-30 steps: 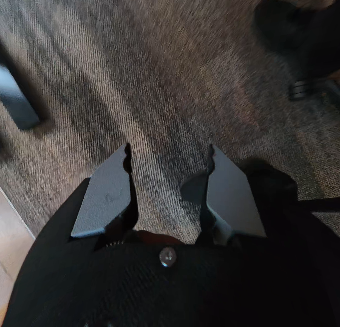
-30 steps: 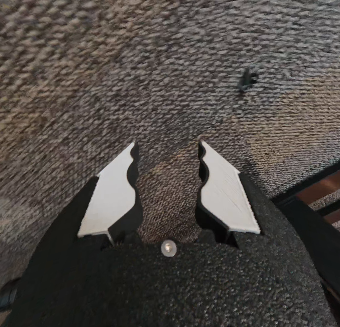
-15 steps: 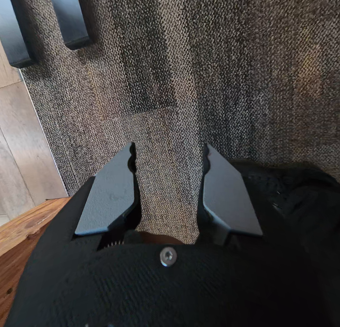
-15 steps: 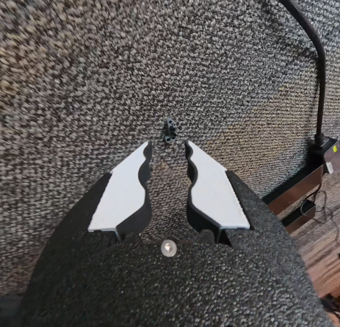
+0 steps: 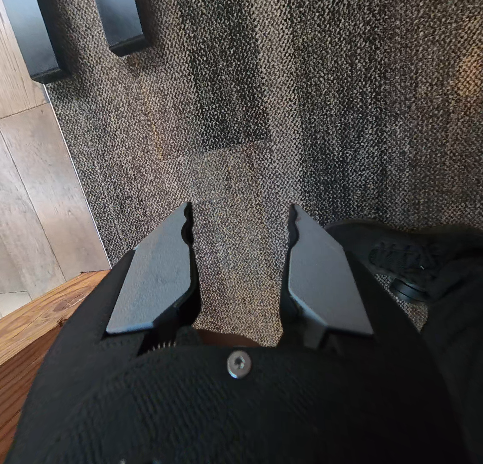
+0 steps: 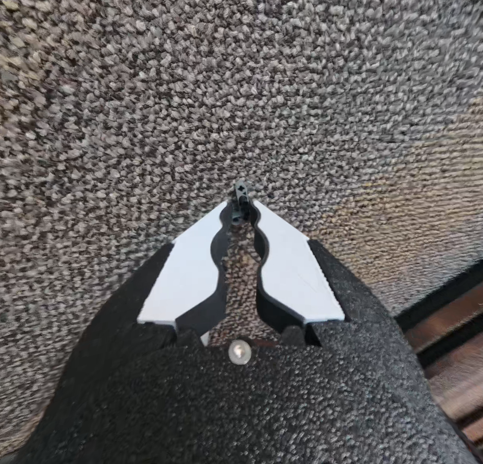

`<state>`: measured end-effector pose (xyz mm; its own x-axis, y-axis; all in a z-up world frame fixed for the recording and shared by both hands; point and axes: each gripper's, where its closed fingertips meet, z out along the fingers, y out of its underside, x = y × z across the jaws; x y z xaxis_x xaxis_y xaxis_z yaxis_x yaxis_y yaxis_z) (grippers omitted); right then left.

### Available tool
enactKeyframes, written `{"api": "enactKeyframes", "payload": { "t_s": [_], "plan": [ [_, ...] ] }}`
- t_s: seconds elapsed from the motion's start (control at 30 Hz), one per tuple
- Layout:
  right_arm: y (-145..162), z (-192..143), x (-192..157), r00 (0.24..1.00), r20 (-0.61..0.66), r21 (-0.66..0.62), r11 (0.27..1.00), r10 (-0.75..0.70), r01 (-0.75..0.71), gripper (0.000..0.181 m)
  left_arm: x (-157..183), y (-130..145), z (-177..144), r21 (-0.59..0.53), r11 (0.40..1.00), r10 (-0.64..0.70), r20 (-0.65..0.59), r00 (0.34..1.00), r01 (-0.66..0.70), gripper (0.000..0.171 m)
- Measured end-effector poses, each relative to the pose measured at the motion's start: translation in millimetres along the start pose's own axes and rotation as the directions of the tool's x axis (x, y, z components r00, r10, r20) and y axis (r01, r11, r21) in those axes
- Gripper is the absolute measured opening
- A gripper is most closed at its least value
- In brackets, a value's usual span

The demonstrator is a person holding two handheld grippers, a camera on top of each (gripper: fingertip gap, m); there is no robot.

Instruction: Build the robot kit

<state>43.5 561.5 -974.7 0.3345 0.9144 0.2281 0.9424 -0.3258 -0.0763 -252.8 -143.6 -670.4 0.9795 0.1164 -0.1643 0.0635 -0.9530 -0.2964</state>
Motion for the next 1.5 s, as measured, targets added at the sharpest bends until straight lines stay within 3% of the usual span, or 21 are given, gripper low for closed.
{"api": "enactKeyframes", "payload": {
  "t_s": [0.1, 0.27, 0.4, 0.47, 0.53, 0.6, 0.7, 0.8, 0.87, 0.97, 1.07, 1.17, 1.27, 1.4, 1.5],
  "plan": [
    [4, -1, -1, 0.996, 0.026, -0.014, 0.996, 0.089, -0.088, 0.006, -3, 10, 1, -0.013, 1.000, 0.001, 0.009, 1.000, -0.001, 0.070],
    [0, -23, -20, 0.998, -0.019, 0.082, 0.995, 0.064, -0.062, 0.006, -20, 9, -6, -0.005, 1.000, -0.016, 0.052, 0.999, 0.016, 0.067],
    [-3, -67, -59, 0.994, -0.048, 0.147, 0.985, 0.100, -0.092, 0.007, -31, -6, -23, 0.039, 0.997, -0.072, 0.049, 0.996, 0.070, 0.067],
    [-4, -99, -102, 0.989, -0.003, 0.183, 0.973, 0.146, -0.143, 0.007, -35, -23, -35, 0.129, 0.988, -0.098, 0.067, 0.993, 0.089, 0.065],
    [-2, -142, -164, 0.987, 0.079, 0.208, 0.966, 0.139, -0.152, 0.007, -27, -38, -37, 0.197, 0.976, -0.100, 0.033, 0.994, 0.092, 0.059],
    [3, -196, -238, 0.984, 0.169, 0.233, 0.967, 0.062, -0.101, 0.007, -26, -40, -31, 0.185, 0.982, -0.047, 0.052, 0.998, 0.037, 0.055],
    [9, -294, -335, 0.939, 0.264, 0.296, 0.945, -0.222, 0.141, 0.007, -52, -35, -31, 0.165, 0.986, -0.005, 0.174, 0.985, -0.024, 0.054],
    [18, -402, -388, 0.780, 0.191, 0.416, 0.769, -0.595, 0.485, 0.006, -45, -29, -44, 0.174, 0.975, -0.154, 0.094, 0.984, 0.136, 0.052],
    [29, -479, -414, 0.663, 0.142, 0.502, 0.631, -0.735, 0.592, 0.007, -16, -25, -63, 0.203, 0.958, -0.210, 0.011, 0.978, 0.204, 0.052],
    [57, -593, -446, 0.565, 0.062, 0.651, 0.462, -0.823, 0.602, 0.007, 22, -10, -98, 0.268, 0.933, -0.249, 0.003, 0.969, 0.239, 0.053],
    [100, -693, -467, 0.538, 0.057, 0.794, 0.365, -0.841, 0.486, 0.007, 57, 5, -128, 0.300, 0.927, -0.240, 0.006, 0.971, 0.227, 0.054],
    [141, -761, -468, 0.554, 0.047, 0.878, 0.299, -0.831, 0.373, 0.007, 76, 10, -154, 0.354, 0.909, -0.252, 0.048, 0.967, 0.220, 0.054],
    [172, -802, -458, 0.583, 0.032, 0.914, 0.260, -0.812, 0.312, 0.007, 102, 16, -167, 0.294, 0.912, -0.288, -0.038, 0.957, 0.286, 0.056],
    [200, -828, -449, 0.609, -0.026, 0.938, 0.192, -0.793, 0.290, 0.007, 113, -6, -217, 0.427, 0.817, -0.369, -0.132, 0.920, 0.389, 0.055],
    [210, -833, -447, 0.605, -0.033, 0.945, 0.173, -0.795, 0.279, 0.007, 121, -15, -239, 0.398, 0.826, -0.362, -0.171, 0.917, 0.400, 0.063]
  ]
}}
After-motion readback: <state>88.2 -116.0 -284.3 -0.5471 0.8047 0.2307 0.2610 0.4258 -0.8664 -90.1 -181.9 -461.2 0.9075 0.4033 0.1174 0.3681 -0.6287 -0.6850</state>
